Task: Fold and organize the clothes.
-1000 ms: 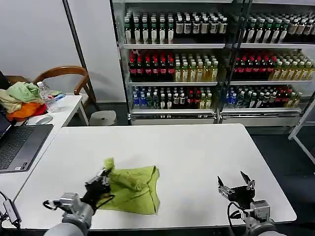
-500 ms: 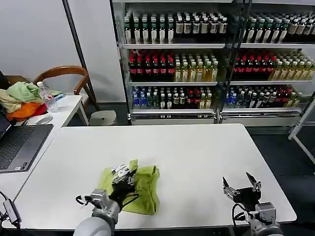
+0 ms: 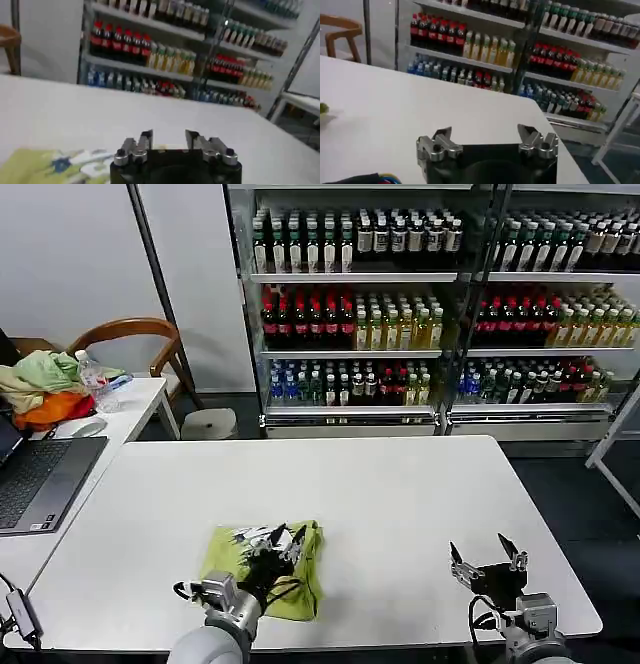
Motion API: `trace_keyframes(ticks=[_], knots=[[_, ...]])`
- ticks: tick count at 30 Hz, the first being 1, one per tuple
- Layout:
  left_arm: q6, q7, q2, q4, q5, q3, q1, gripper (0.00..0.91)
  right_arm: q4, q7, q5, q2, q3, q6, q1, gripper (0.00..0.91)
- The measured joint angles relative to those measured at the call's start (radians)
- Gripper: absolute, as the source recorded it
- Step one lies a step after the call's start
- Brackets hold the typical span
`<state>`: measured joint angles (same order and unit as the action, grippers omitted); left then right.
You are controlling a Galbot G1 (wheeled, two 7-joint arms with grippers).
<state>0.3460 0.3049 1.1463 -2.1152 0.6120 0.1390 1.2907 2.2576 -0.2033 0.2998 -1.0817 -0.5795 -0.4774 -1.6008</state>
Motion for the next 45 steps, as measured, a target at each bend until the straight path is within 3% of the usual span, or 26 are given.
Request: trace_keyframes(ticks=[11, 26, 27, 28, 29, 45], knots=[[0.0, 0.031, -0.116, 0.029, 0.014, 0.183, 0.079, 0.907, -0.014, 0.006, 0.005, 0.001, 0.018, 0.017, 0.028, 0.907], [0.079, 0.047, -0.127, 0.097, 0.073, 0.263, 0.151, 0.907, -0.019, 0.007, 0.006, 0.006, 0.014, 0.026, 0.026, 0.907], [0.079, 0.047, -0.127, 0.101, 0.073, 0.263, 0.151, 0.453, -0.02, 0.007, 0.006, 0.006, 0.016, 0.026, 0.027, 0.907], [0.079, 0.046, -0.127, 0.106, 0.074, 0.263, 0.151, 0.141, -0.021, 0.007, 0.006, 0.006, 0.017, 0.026, 0.028, 0.907], [0.079, 0.045, -0.128, 0.111, 0.075, 0.263, 0.151, 0.04, -0.022, 0.007, 0.006, 0.006, 0.018, 0.026, 0.029, 0.907], [0.059, 0.019, -0.109, 0.128, 0.082, 0.24, 0.154, 0.04, -0.028, 0.007, 0.002, -0.002, 0.026, 0.026, 0.037, 0.907]])
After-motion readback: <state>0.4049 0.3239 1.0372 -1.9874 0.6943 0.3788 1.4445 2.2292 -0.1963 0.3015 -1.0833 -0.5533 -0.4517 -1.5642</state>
